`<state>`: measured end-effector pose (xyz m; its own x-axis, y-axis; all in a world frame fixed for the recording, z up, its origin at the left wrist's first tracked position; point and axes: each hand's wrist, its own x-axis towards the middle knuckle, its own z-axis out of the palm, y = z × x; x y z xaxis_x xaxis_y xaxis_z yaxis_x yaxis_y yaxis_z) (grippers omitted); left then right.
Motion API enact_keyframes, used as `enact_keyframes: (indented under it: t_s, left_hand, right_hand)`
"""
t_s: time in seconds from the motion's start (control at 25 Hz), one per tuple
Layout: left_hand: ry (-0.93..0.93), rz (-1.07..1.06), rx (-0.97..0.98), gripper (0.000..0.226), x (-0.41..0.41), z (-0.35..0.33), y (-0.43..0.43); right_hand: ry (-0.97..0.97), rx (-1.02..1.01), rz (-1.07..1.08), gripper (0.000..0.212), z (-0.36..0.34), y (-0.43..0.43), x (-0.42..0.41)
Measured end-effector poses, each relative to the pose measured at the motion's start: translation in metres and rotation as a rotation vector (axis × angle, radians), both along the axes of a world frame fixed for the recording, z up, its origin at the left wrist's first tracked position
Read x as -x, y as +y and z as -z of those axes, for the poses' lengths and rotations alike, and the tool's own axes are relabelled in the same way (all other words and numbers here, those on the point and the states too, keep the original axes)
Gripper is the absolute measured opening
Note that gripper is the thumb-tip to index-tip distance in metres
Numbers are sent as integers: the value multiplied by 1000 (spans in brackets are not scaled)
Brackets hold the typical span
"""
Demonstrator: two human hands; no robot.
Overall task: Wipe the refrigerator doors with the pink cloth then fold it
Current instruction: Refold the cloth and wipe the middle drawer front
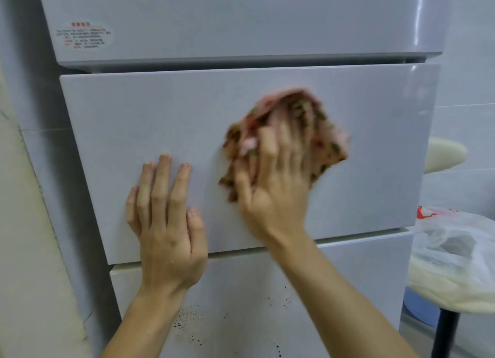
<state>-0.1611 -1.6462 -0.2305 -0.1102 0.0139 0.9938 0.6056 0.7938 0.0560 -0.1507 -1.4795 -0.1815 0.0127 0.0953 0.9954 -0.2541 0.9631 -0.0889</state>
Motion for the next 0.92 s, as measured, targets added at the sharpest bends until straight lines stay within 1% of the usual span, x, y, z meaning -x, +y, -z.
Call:
enact_keyframes:
  t_s: [0.08, 0.16, 0.24, 0.28, 0.36, 0.44, 0.52, 0.64, 0.76, 0.92]
  left_hand:
    - [16, 6, -50, 59, 2, 0, -4]
    - [11, 13, -71, 60, 4, 0, -11]
    - [-2, 9, -74, 59, 5, 0, -18]
    - [-4, 4, -75, 59, 6, 0, -20]
    - [-10, 2, -71, 59, 6, 0, -23]
    - [-21, 7, -67, 59, 5, -2, -22]
    - [-18, 14, -68, 58, 4, -2, -21]
    - [17, -22, -69, 57, 9, -4, -27]
    - [40, -75, -106, 56, 16, -2, -36]
    - [21, -60, -121, 58, 16, -1, -41]
  right_hand:
    - [-60, -133, -74, 53, 41, -26, 0]
    - [-157, -235, -86, 52, 81, -43, -9]
    - [-179, -294, -59, 47, 94, -38, -16]
    - [-142, -285, -42, 43, 88, -29, -17]
    - [-45, -172, 1, 37, 55, -3, -17]
    - [-8, -52, 62, 41, 11, 17, -16]
    - [15, -5, 140, 41, -19, 13, -10]
    - [15, -5, 92, 43, -30, -22, -1]
    - [-40, -75, 29, 45, 1, -53, 5]
    - [-213, -273, -11, 48, 71, -67, -8]
